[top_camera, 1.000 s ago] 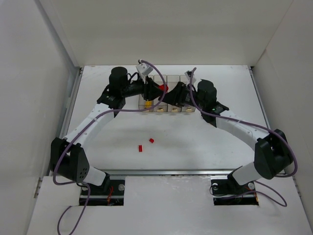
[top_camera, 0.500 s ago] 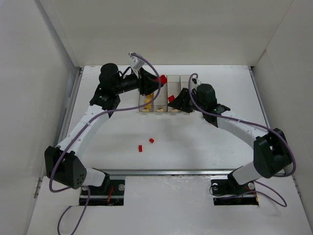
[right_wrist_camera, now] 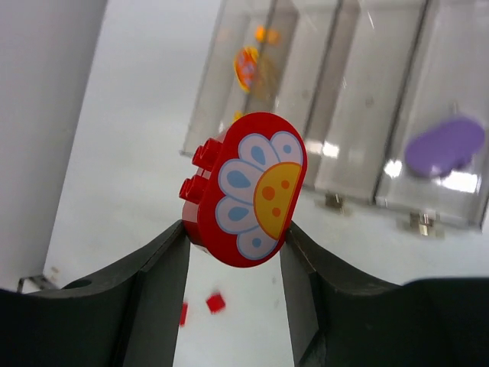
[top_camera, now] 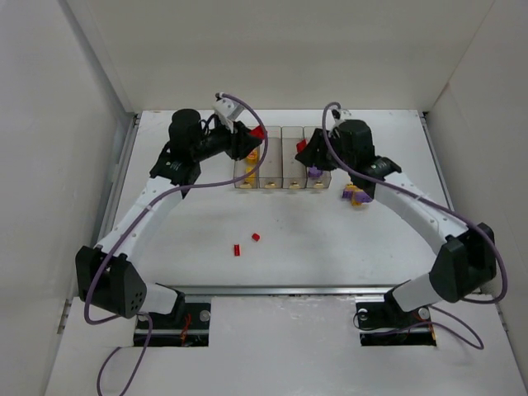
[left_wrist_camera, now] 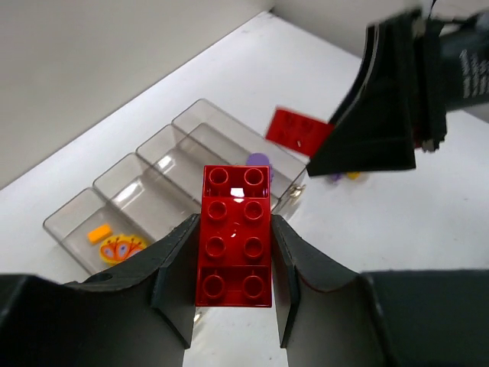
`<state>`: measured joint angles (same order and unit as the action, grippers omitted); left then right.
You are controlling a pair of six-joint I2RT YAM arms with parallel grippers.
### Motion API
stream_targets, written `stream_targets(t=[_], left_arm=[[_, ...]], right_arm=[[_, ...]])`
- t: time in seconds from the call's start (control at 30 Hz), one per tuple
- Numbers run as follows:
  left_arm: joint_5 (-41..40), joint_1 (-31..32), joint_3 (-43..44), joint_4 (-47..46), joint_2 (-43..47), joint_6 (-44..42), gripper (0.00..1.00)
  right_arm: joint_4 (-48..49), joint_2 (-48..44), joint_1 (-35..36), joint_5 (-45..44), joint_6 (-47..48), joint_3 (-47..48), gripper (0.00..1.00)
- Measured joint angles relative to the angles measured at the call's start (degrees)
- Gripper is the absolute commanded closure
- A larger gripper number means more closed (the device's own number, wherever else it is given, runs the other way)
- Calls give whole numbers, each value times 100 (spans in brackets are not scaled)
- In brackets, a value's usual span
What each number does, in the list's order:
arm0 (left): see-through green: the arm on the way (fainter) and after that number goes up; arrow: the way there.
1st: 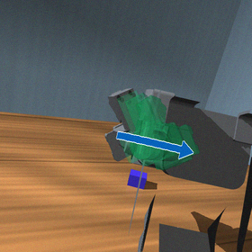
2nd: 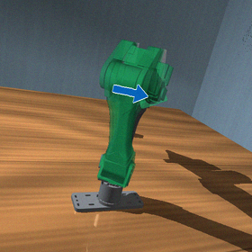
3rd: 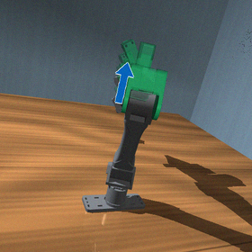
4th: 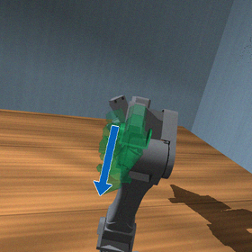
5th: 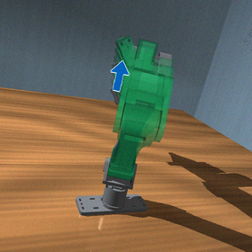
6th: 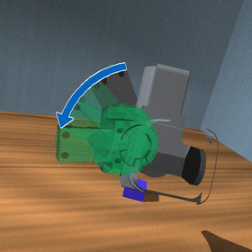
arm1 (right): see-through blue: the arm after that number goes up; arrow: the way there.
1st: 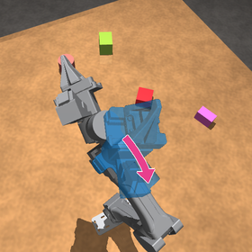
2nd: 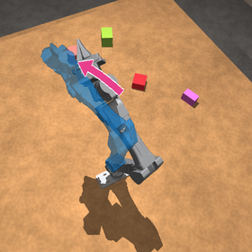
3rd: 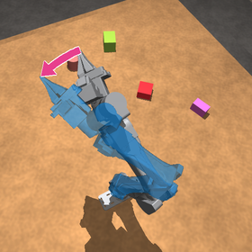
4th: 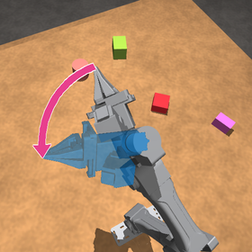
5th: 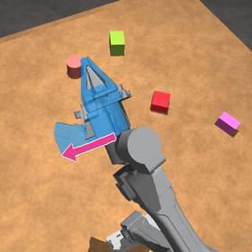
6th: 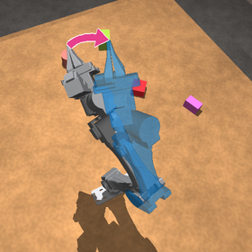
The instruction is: Sort the legos into containers by color
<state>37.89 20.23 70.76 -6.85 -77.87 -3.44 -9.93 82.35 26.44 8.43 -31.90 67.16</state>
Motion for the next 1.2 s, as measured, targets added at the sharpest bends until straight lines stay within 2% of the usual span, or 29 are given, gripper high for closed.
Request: stream_targets(t=[0.2,0.3,0.43,0.53,0.6,0.63,0.73,0.97,1.2], left_arm=[[-988,0,-387,201,55,-310,100],[-1333,-13,-640,404,225,-417,100],[-1565,-57,-916,511,562,-494,100],[-1648,-85,-1058,549,826,-522,100],[-1681,-94,-1084,546,896,-531,100],[-1694,-116,-1102,540,922,-546,100],[-1714,-127,-1130,549,949,-601,100],[-1733,-151,-1172,549,949,-664,100],[-1703,-151,-1191,551,946,-715,100]], right_arm=[[-511,1674,181,-227,570,2251,100],[-758,2520,205,-221,673,2949,100],[-1241,3641,205,-219,675,3814,94],[-1425,4100,205,-177,656,4019,83],[-1528,4232,205,-127,638,4044,70],[-1574,4271,205,-107,632,4059,56],[-1652,4304,205,-39,616,4166,44],[-1624,4304,205,170,595,4308,30],[-1644,4304,205,245,597,4336,30]])
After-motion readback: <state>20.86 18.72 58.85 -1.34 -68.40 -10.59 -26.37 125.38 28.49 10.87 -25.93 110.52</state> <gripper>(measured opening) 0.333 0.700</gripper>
